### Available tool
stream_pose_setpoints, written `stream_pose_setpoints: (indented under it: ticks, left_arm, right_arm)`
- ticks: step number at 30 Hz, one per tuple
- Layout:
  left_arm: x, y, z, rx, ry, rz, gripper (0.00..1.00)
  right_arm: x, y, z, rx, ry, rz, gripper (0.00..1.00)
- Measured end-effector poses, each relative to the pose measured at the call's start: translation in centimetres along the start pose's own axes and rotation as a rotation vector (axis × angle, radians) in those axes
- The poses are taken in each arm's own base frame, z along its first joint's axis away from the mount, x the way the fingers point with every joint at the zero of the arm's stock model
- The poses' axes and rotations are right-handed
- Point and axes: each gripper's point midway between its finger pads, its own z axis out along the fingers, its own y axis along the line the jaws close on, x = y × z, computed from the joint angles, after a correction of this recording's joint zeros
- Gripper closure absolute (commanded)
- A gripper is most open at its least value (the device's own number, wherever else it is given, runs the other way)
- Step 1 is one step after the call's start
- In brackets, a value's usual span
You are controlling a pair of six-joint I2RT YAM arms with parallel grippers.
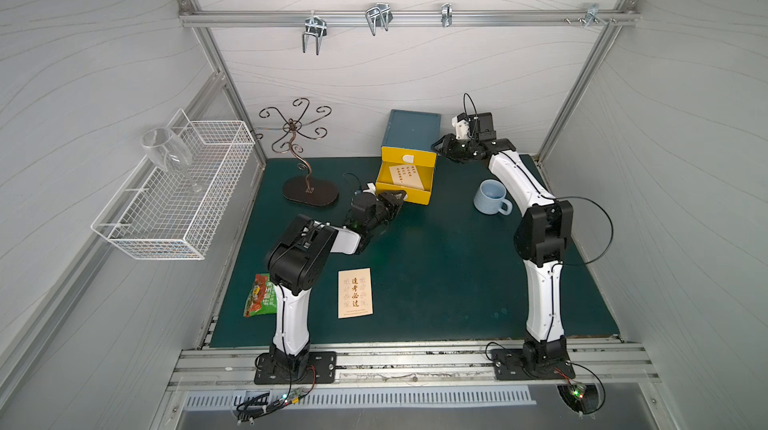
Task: Take the postcards out of the drawer
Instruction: Open the drawer in the storage box.
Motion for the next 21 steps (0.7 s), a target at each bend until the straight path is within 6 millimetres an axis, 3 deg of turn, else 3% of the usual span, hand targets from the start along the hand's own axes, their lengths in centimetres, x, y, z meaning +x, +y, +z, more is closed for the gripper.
stream_pose_setpoints:
  ticks: [11, 21]
  left_arm:
    - [1.3, 1.3, -1.1, -0.029, 0.019, 0.003, 0.59]
    - [1.6, 1.3, -1.2, -0.023, 0.033, 0.0, 0.56]
  right_arm:
    - [0.0, 0.0, 0.0, 0.002, -0.001, 0.0, 0.61]
    - [0.0, 0.0, 0.0, 0.002, -0.001, 0.0, 0.61]
